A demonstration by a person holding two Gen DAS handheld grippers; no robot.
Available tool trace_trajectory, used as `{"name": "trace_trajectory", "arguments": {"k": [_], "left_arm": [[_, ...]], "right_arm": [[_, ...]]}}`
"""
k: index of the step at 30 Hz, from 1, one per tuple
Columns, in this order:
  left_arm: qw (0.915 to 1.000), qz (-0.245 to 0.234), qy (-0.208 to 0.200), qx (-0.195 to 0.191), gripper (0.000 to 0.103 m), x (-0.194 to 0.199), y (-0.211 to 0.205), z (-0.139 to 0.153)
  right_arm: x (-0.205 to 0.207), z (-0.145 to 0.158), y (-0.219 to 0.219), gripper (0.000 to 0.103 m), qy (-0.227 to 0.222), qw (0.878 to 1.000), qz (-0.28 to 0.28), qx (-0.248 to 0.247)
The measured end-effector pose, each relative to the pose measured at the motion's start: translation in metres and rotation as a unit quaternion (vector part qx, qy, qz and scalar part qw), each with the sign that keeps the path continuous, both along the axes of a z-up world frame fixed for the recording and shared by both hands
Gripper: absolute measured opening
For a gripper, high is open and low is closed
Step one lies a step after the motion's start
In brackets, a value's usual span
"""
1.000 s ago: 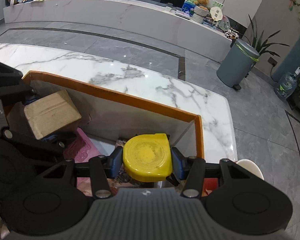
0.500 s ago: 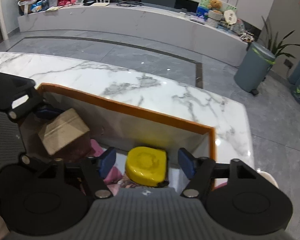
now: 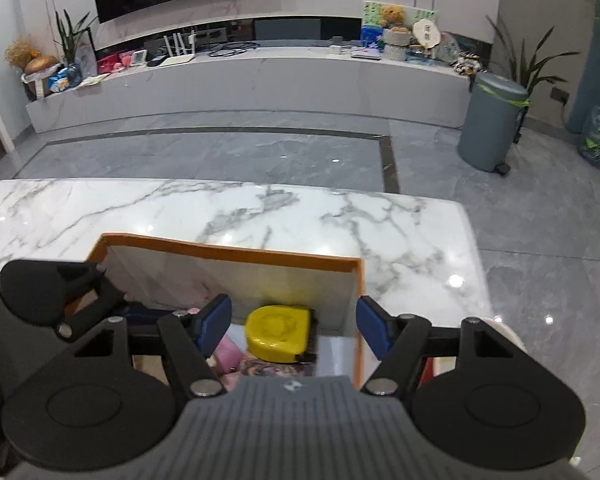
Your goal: Organize objects
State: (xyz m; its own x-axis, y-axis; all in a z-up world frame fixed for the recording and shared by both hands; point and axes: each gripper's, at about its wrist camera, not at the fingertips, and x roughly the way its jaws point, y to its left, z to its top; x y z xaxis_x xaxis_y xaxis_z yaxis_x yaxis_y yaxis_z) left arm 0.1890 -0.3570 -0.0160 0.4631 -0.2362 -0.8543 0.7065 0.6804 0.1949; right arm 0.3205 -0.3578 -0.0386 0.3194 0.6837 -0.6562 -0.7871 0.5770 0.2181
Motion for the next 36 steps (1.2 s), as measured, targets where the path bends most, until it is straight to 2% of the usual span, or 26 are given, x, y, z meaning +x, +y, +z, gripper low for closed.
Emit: {"name": "trace_trajectory", "arguments": {"k": [5,9,16,22,26,29,32,36], "left_arm": [[0.9996,0.007,0.017,-0.021,0.084,-0.003,0.009,0.013],[0.9997,0.014,0.000,-0.019,0.084,-0.008,0.020,0.029],[0.9983,0.032,-0.017,-0.045,0.084,-0.025,0.040,0.060],[0.9960,0.044,-0.040,-0.067,0.085,-0.054,0.054,0.091],[0.9900,0.068,-0.035,-0.119,0.086,-0.063,0.071,0.109],[0.9822,0.094,-0.044,-0.156,0.091,-0.075,0.084,0.121],[0.9744,0.115,-0.047,-0.187,0.091,-0.088,0.095,0.129],[0.9688,0.136,-0.053,-0.200,0.093,-0.098,0.099,0.131]], "right_arm": [[-0.004,0.003,-0.012,0.071,0.015,1.000,-0.004,0.014],[-0.016,0.010,-0.021,0.071,0.021,0.999,-0.005,0.024],[-0.047,0.036,-0.038,0.071,0.016,0.999,-0.016,0.034],[-0.080,0.068,-0.060,0.081,-0.001,0.999,-0.030,0.040],[-0.106,0.094,-0.079,0.088,-0.026,0.997,-0.046,0.053],[-0.124,0.111,-0.094,0.090,-0.038,0.995,-0.062,0.071],[-0.140,0.122,-0.111,0.096,-0.037,0.992,-0.072,0.100],[-0.162,0.128,-0.127,0.098,-0.054,0.986,-0.099,0.124]]}}
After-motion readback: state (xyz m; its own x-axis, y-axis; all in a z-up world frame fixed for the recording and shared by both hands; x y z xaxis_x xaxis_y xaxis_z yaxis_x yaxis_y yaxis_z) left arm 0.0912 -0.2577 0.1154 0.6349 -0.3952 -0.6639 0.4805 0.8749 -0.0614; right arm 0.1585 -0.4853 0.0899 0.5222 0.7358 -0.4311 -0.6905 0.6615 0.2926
